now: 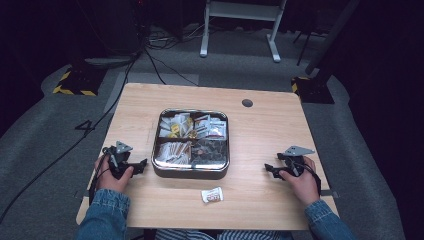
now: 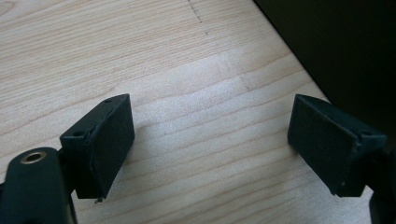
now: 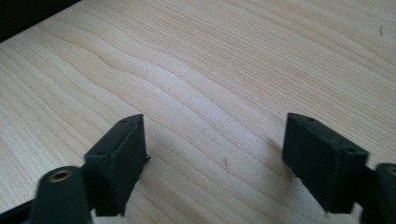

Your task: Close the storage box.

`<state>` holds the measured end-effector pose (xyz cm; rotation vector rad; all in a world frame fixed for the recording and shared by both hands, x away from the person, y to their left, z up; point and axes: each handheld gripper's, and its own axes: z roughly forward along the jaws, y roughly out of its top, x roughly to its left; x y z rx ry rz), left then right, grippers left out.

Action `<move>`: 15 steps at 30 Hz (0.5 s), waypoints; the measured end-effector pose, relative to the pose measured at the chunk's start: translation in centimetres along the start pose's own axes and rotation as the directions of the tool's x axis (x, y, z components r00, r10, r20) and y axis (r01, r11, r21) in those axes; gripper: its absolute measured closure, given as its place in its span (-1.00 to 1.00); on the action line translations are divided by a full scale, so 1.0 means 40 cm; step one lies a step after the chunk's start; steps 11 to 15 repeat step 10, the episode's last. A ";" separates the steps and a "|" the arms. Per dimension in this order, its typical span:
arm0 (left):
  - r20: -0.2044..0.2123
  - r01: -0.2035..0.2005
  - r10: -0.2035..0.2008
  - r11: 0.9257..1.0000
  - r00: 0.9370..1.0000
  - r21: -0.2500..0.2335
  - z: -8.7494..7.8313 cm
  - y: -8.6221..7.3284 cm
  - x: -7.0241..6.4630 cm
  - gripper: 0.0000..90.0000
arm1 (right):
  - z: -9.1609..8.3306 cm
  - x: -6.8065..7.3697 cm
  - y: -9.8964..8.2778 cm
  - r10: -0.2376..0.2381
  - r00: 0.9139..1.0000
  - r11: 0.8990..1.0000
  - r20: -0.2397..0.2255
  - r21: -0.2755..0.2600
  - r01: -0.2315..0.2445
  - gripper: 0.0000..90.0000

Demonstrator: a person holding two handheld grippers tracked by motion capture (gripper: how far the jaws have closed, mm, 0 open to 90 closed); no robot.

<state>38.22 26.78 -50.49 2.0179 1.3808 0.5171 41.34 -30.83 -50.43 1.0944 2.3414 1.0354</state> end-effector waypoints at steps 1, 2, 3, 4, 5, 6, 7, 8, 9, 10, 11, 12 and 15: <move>0.000 0.001 -0.001 1.000 1.000 0.002 0.000 0.000 0.000 -0.67 | 0.001 0.000 0.001 0.002 1.000 1.000 0.003 0.005 -0.002 -0.60; 0.000 0.000 0.000 1.000 1.000 0.002 0.000 0.000 0.000 -0.67 | 0.003 0.000 0.001 0.006 1.000 1.000 0.008 0.006 -0.006 -0.61; 0.000 0.000 0.000 1.000 1.000 0.001 0.000 0.000 0.000 -0.67 | 0.003 0.000 0.001 0.007 1.000 1.000 0.008 0.005 -0.007 -0.61; 0.000 0.001 -0.001 1.000 1.000 0.001 0.000 0.000 0.000 -0.67 | 0.003 -0.001 0.001 0.007 1.000 1.000 0.008 0.006 -0.007 -0.61; 0.000 0.000 0.000 1.000 1.000 0.001 0.000 0.000 0.000 -0.67 | 0.004 -0.001 0.001 0.009 1.000 1.000 0.003 0.005 -0.009 -0.62; 0.000 0.000 0.000 1.000 1.000 0.002 0.000 0.000 0.000 -0.67 | 0.004 -0.001 0.001 0.008 1.000 1.000 0.002 0.005 -0.008 -0.62; 0.000 0.000 0.000 1.000 1.000 0.002 0.000 0.000 0.000 -0.67 | 0.004 -0.001 0.001 0.008 1.000 1.000 0.002 0.005 -0.008 -0.62; -0.001 0.000 0.000 1.000 1.000 0.002 0.000 0.001 0.000 -0.67 | 0.004 -0.001 0.001 0.008 1.000 1.000 0.002 0.005 -0.008 -0.62; -0.001 -0.001 0.001 1.000 1.000 0.002 0.000 0.001 0.000 -0.67 | 0.004 -0.001 0.001 0.008 1.000 1.000 0.002 0.005 -0.008 -0.62; -0.001 -0.002 0.002 1.000 1.000 0.002 0.000 0.001 0.000 -0.67 | 0.004 -0.001 0.001 0.008 1.000 1.000 0.002 0.005 -0.008 -0.62; -0.001 -0.002 0.002 1.000 1.000 0.002 0.000 0.001 0.000 -0.67 | 0.004 -0.001 0.001 0.008 1.000 1.000 0.002 0.005 -0.008 -0.62; -0.001 -0.002 0.002 1.000 1.000 0.002 0.000 0.001 0.000 -0.67 | 0.004 -0.001 0.001 0.008 1.000 1.000 0.002 0.005 -0.008 -0.62; -0.001 -0.002 0.002 1.000 1.000 0.002 0.000 0.001 0.000 -0.67 | 0.004 -0.001 0.001 0.008 1.000 1.000 0.002 0.005 -0.008 -0.62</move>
